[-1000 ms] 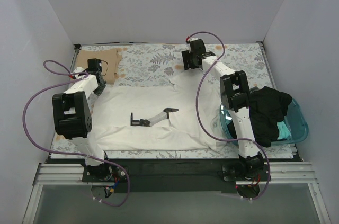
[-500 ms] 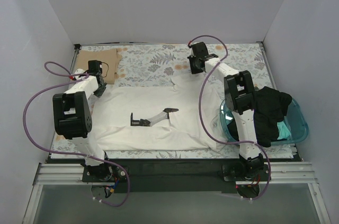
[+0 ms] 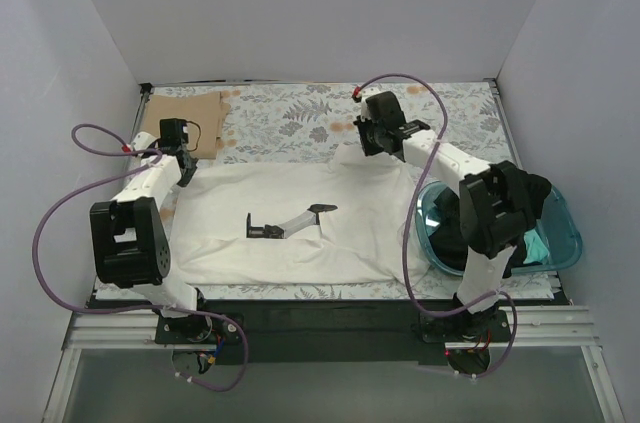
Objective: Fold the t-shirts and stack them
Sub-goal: Fold the tshirt
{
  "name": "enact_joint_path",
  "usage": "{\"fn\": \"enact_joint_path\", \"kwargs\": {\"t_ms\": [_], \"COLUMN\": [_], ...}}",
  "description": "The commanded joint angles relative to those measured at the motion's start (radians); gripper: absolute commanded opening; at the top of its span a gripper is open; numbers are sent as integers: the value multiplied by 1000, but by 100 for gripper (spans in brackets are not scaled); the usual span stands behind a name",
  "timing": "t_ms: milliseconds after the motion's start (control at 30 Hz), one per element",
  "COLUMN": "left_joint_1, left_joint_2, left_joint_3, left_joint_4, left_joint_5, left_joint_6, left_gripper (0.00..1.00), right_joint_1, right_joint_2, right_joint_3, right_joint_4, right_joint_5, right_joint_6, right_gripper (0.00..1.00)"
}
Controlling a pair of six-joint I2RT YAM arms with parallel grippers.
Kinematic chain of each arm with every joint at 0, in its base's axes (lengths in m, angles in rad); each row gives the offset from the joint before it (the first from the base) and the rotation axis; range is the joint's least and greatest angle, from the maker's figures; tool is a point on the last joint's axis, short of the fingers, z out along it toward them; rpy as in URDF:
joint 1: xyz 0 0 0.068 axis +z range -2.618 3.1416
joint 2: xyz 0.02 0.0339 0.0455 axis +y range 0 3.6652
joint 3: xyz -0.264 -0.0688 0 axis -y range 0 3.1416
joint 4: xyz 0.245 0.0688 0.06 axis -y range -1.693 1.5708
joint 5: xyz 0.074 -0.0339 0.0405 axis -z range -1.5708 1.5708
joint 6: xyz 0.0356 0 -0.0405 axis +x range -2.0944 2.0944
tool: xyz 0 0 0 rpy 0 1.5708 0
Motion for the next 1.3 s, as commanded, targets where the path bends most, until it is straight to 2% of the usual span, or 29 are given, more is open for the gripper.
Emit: {"fn": "enact_joint_path", "kwargs": {"t_ms": [0,400,667,933,1267], "left_joint_1": [1,1,1,1,1], "left_joint_2": [-98,-295,-384,-473,-534], "left_joint_3": [-56,-212,-293,-379,-337], "left_joint_4": [20,46,42,40,-18], "left_joint_5": [0,1,-20,-32,-100], "left_joint_6": [-4,-29,-80,-129,-159], "left_gripper": [0,0,0,0,0], "right_joint_1": [15,56,58,58,58], "right_joint_2": [-162,-548,-724,-830,-922], "right_joint_3": [-115,-448,-534,-577,-600], "right_joint_4": [80,69,6,-75,-127], "right_joint_5": [17,14,29,-14,-32], "right_joint_6": [1,29,48,55,60], "right_gripper": [1,1,1,1,1]}}
